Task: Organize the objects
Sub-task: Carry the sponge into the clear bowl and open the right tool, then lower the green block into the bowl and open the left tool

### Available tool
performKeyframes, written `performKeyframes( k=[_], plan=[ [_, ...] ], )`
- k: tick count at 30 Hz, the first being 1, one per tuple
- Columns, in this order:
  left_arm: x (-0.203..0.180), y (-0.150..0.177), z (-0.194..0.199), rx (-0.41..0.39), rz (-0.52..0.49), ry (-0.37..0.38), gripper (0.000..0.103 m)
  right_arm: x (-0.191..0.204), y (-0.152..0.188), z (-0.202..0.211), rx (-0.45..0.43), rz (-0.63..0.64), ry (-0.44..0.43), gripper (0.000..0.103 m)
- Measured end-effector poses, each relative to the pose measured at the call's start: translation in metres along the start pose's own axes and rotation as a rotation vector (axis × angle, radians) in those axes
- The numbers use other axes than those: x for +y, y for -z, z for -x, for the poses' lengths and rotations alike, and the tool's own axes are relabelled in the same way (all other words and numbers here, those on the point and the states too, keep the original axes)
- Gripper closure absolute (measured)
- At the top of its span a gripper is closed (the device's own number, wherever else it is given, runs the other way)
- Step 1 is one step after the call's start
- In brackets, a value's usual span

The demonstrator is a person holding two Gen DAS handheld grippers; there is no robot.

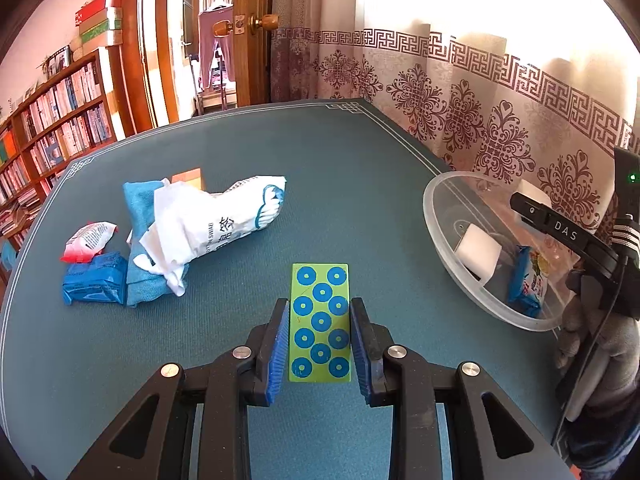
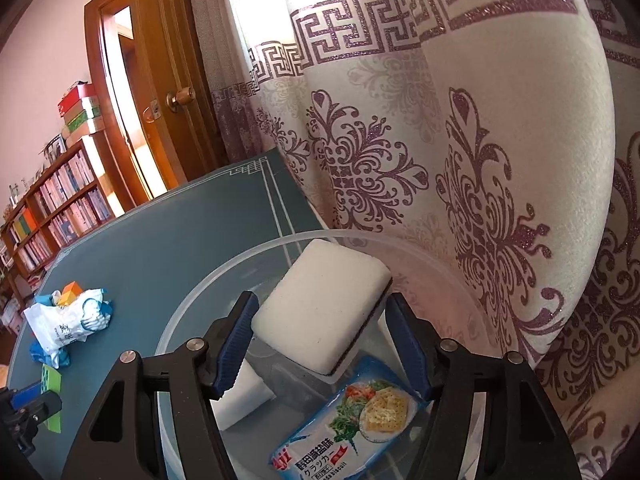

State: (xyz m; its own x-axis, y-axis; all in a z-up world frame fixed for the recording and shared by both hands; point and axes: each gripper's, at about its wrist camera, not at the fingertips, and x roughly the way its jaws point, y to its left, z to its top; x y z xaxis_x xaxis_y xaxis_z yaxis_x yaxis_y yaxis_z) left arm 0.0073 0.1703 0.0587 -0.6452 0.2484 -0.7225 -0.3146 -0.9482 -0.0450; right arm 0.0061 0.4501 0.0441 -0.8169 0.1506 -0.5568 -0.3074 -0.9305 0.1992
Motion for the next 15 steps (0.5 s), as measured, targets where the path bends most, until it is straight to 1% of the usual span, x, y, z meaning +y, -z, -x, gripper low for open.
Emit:
performKeyframes(
  k=[1, 3, 11, 15],
  plan=[
    [-0.003, -0.002, -0.001, 0.0, -0.003, 0.004, 0.072, -0.002, 0.0, 0.0, -0.006, -0.009, 0.003, 0.027],
    [-0.009, -0.006, -0.003, -0.004, -0.012, 0.007, 0.072, -0.004, 0.001, 0.001, -0.013, -0.025, -0.008, 0.026],
    [-0.033, -0.029, -0.015, -0.015, -0.053, 0.041, 0.072, -0.005, 0.009, 0.007, -0.079, -0.02, 0.043, 0.026],
    [-0.045, -0.044, -0.025, -0.013, -0.065, 0.08, 0.072, -0.004, 0.011, 0.011, -0.102, -0.024, 0.05, 0.026]
  ],
)
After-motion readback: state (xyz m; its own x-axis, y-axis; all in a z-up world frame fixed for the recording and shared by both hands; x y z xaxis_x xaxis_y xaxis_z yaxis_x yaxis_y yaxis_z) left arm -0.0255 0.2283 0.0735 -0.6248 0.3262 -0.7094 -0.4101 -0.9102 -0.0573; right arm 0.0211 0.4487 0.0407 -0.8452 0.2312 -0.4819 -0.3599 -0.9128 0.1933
